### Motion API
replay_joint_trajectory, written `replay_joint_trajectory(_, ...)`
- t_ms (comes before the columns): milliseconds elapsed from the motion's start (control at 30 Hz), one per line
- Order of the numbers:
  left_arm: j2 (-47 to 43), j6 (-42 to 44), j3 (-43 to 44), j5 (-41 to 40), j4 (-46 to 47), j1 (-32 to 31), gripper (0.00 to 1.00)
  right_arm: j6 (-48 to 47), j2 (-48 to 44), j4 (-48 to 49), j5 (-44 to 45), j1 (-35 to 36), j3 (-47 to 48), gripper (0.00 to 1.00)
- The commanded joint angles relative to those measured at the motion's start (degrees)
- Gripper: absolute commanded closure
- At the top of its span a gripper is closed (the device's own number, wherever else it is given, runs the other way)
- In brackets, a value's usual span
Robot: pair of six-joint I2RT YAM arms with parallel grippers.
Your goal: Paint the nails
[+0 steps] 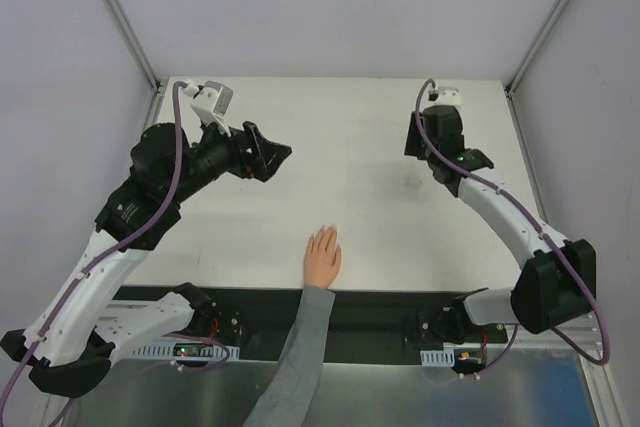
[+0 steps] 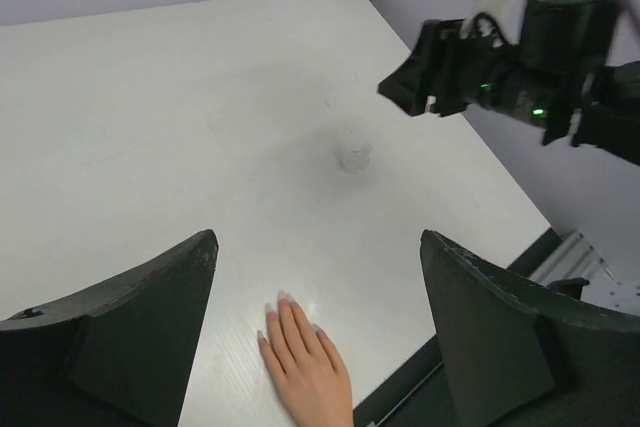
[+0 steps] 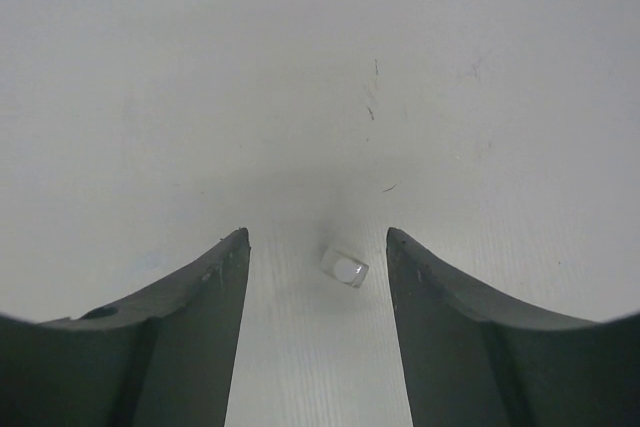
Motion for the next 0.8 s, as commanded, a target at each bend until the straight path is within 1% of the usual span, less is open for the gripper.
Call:
replay_joint_trajectory(0,1.0,3.7,1.2,-5.9,3.2,0.9,0.18,0.5,-6.5,-18.8,-6.1,0.3,11.6,0.41)
replay_joint_trajectory(33,1.3,4.4,1.3,-5.8,4.1,1.2,0.18,0.1,-7.4,-22.6,-8.8,0.3,14.2,0.41)
replay_joint_trajectory(100,2.3,5.2,1.3,-5.0,5.2,1.5,0.18,-0.3,-10.8,-25.7,-10.7,0.3,16.2,0.4)
replay_joint_trajectory(167,3.5,5.9,1.3,-4.8,6.5,1.8,0.18,-1.7,-12.9,-29.7,-12.1,0.2,18.7,0.37)
replay_joint_trajectory(267,4.9,6.3,0.9,-4.5,8.4,2.8,0.18,-3.0,-15.1,-36.2,-11.7,0.3,22.9,0.3)
replay_joint_trajectory(300,5.2,6.3,0.8,-4.3,9.1,3.3,0.18,-3.1,-15.9,-37.5,-11.4,0.3,23.8,0.23)
replay_joint_trajectory(333,5.4,6.3,0.8,-3.4,9.5,3.7,0.18,-3.0,-16.2,-39.6,-11.4,0.2,24.6,0.18)
replay_joint_trajectory(367,6.1,6.1,0.8,-3.0,10.5,4.8,0.18,-2.8,-16.6,-40.3,-11.4,0.2,25.8,0.08)
replay_joint_trajectory(400,6.4,5.9,0.8,-2.5,10.9,5.2,0.18,-2.5,-16.9,-40.9,-11.4,0.2,26.4,0.03)
replay_joint_trajectory(433,6.8,5.3,0.9,-1.7,11.1,5.6,0.18,-2.1,-17.2,-41.9,-11.5,0.2,26.8,0.0)
replay_joint_trajectory(467,6.9,5.0,0.8,-1.2,11.7,6.3,0.18,-1.8,-17.2,-42.2,-11.6,0.3,27.4,0.03)
replay_joint_trajectory(567,7.4,4.0,0.3,0.2,12.5,7.0,0.18,-0.5,-17.0,-43.3,-13.2,0.2,29.3,0.04)
replay_joint_trajectory(633,7.5,3.3,-0.3,0.7,13.1,7.2,0.18,0.7,-18.2,-40.7,-14.3,0.2,27.3,0.03)
replay_joint_trajectory(700,7.3,3.0,-0.7,1.0,13.5,7.3,0.18,3.4,-21.4,-36.9,-12.2,0.2,24.8,0.03)
replay_joint_trajectory(767,6.9,2.9,-0.8,0.9,13.6,7.4,0.18,2.2,-21.8,-36.6,-13.7,0.2,25.1,0.03)
